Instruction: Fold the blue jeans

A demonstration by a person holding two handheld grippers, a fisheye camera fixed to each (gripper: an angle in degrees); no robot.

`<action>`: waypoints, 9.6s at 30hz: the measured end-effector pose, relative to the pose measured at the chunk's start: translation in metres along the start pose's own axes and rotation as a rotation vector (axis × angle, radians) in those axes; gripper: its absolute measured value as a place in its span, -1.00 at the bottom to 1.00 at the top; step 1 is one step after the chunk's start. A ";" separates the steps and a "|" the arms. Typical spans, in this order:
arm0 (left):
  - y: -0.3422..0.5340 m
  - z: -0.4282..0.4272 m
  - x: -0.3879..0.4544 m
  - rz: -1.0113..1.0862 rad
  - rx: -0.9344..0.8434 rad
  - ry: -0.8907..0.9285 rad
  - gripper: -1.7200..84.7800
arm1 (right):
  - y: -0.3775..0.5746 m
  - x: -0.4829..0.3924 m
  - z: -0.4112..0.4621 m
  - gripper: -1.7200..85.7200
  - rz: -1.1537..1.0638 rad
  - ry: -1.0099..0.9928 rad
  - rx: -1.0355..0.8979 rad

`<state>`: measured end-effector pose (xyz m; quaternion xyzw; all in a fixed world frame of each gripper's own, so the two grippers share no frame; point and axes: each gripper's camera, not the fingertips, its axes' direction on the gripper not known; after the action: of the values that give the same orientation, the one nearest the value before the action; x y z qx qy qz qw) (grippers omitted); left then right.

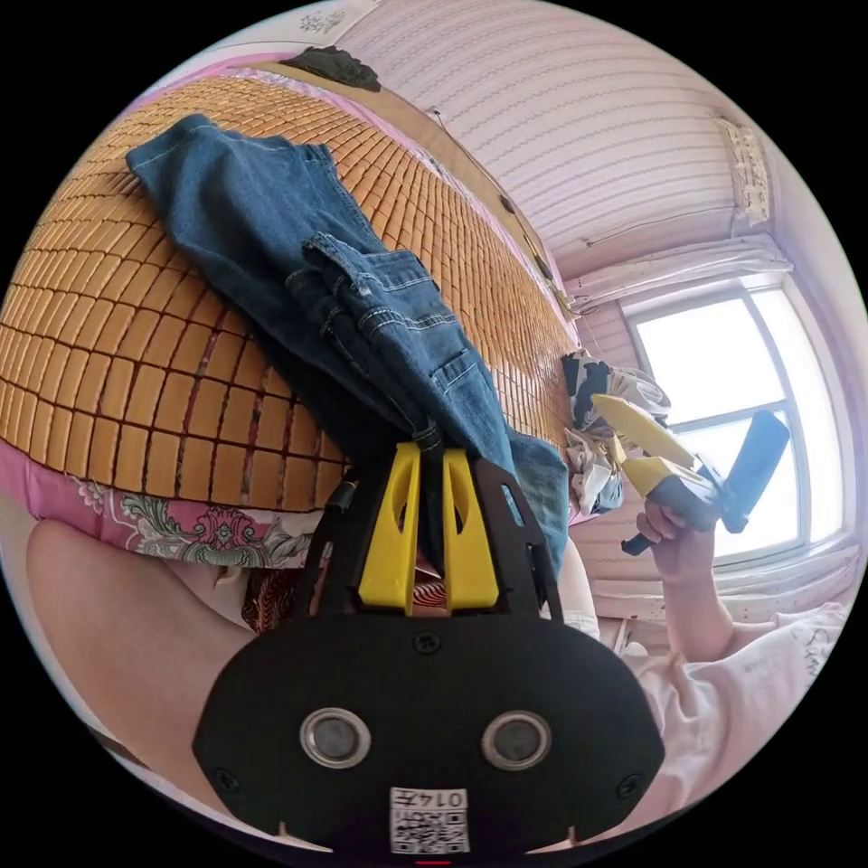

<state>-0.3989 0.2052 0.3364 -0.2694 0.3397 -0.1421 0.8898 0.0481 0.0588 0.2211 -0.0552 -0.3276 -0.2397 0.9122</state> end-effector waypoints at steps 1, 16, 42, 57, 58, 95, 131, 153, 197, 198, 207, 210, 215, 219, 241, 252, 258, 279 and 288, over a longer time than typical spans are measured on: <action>0.002 -0.002 0.005 0.010 0.013 -0.001 -0.87 | -0.008 -0.008 0.011 -0.52 -0.031 0.006 -0.022; 0.035 -0.009 0.072 0.214 0.018 -0.120 -0.86 | -0.010 -0.009 0.027 -0.84 -0.102 0.007 -0.152; 0.042 -0.038 0.072 0.098 0.029 -0.357 -0.96 | 0.249 0.099 -0.132 -0.94 0.560 -0.029 0.233; 0.082 -0.182 0.386 1.081 0.310 0.607 -0.98 | 0.341 0.063 -0.518 -0.94 0.343 0.209 1.398; 0.078 -0.202 0.412 1.145 0.350 0.672 -0.98 | 0.321 0.041 -0.566 -0.94 0.224 0.294 1.443; 0.116 -0.354 -0.050 -0.156 0.718 -0.425 -0.98 | -0.280 -0.184 -0.033 -0.91 -0.307 -0.145 0.078; -0.129 -0.097 -0.130 -0.380 0.142 -0.112 -0.97 | 0.126 -0.064 0.004 -0.93 0.264 0.440 -0.433; -0.217 -0.102 -0.055 -0.170 0.286 -0.155 -0.79 | -0.082 0.126 -0.122 -0.79 0.427 0.485 0.092; 0.171 -0.248 -0.220 -0.787 0.524 -0.291 -0.55 | -0.199 -0.034 0.135 -0.79 -0.408 0.114 -0.366; 0.171 -0.245 -0.224 -0.783 0.521 -0.263 -0.55 | -0.199 -0.042 0.141 -0.79 -0.419 0.142 -0.349; 0.147 -0.259 -0.231 -0.647 0.597 -0.146 -0.93 | -0.202 -0.058 0.173 -0.96 -0.415 0.238 -0.387; 0.142 -0.290 -0.226 -0.627 0.724 -0.173 -0.94 | -0.216 -0.051 0.176 -0.97 -0.352 0.153 -0.400; 0.131 -0.271 -0.257 -0.758 0.533 -0.309 -0.89 | -0.222 -0.047 0.176 -0.98 -0.278 0.100 -0.418; 0.147 -0.277 -0.239 -0.748 0.664 -0.290 -0.82 | -0.187 -0.024 0.113 -0.98 -0.274 0.083 -0.272; -0.038 0.082 0.123 0.437 -0.290 -0.317 -0.75 | 0.506 0.199 -0.213 -0.64 1.406 0.196 0.137; -0.071 0.131 0.174 0.464 -0.395 -0.492 -0.81 | 0.598 0.225 -0.246 -0.69 1.462 -0.186 0.601; -0.082 0.142 0.194 0.440 -0.407 -0.488 -0.81 | 0.636 0.217 -0.248 -0.52 1.437 -0.295 0.662; -0.084 0.168 0.268 0.522 -0.420 -0.506 -0.81 | 0.679 0.197 -0.307 -0.80 1.291 -0.156 0.617; -0.073 0.153 0.315 0.732 -0.399 -0.500 -0.81 | 0.554 0.192 -0.295 -0.73 0.957 0.242 0.280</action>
<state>-0.0705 0.0668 0.3073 -0.3234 0.2087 0.3173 0.8667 0.6072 0.3925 0.1422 -0.0480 -0.1866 0.2462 0.9499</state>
